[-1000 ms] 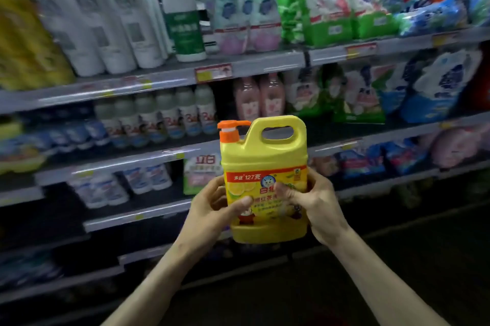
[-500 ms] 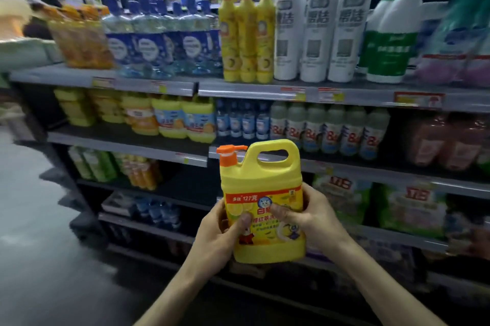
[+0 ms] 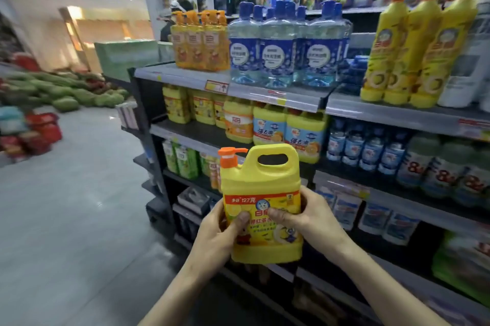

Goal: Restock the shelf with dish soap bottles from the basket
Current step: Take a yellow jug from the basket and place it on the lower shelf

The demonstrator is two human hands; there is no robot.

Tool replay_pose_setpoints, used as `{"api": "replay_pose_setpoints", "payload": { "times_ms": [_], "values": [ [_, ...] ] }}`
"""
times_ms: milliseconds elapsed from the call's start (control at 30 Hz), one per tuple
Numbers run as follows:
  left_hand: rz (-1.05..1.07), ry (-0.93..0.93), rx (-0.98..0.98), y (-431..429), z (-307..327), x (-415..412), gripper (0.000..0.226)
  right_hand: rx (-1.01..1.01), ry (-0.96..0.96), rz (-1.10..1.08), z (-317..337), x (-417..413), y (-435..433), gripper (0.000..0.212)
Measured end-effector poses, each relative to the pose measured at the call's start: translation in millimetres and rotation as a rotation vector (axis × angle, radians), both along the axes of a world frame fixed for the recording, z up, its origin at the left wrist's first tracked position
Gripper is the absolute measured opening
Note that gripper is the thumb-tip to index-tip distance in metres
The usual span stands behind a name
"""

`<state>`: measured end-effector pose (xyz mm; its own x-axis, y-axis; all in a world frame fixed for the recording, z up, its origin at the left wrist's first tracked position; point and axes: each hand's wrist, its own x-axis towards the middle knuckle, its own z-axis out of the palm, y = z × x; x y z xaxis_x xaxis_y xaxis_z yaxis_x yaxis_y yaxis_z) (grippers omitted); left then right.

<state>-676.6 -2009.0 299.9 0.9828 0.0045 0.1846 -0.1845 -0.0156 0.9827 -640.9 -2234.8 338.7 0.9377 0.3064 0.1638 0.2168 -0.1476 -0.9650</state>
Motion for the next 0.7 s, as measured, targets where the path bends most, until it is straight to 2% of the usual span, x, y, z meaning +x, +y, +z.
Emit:
{"api": "replay_pose_setpoints", "payload": {
  "times_ms": [333,500,633,700],
  "values": [
    [0.153,0.045,0.032,79.6,-27.5,103.6,0.049,-0.038,0.02,0.148,-28.7,139.1,87.3,0.057],
    [0.223,0.083,0.01,106.4,-36.3,162.4,0.052,-0.103,0.014,0.204,-34.1,216.3,120.0,0.067],
    [0.26,0.097,0.039,127.9,-39.6,212.0,0.064,-0.11,0.033,0.226,-48.9,270.1,145.5,0.065],
    [0.27,0.101,0.055,137.3,-42.8,232.2,0.062,-0.115,0.051,0.216,-57.3,289.1,158.5,0.067]
  ]
}}
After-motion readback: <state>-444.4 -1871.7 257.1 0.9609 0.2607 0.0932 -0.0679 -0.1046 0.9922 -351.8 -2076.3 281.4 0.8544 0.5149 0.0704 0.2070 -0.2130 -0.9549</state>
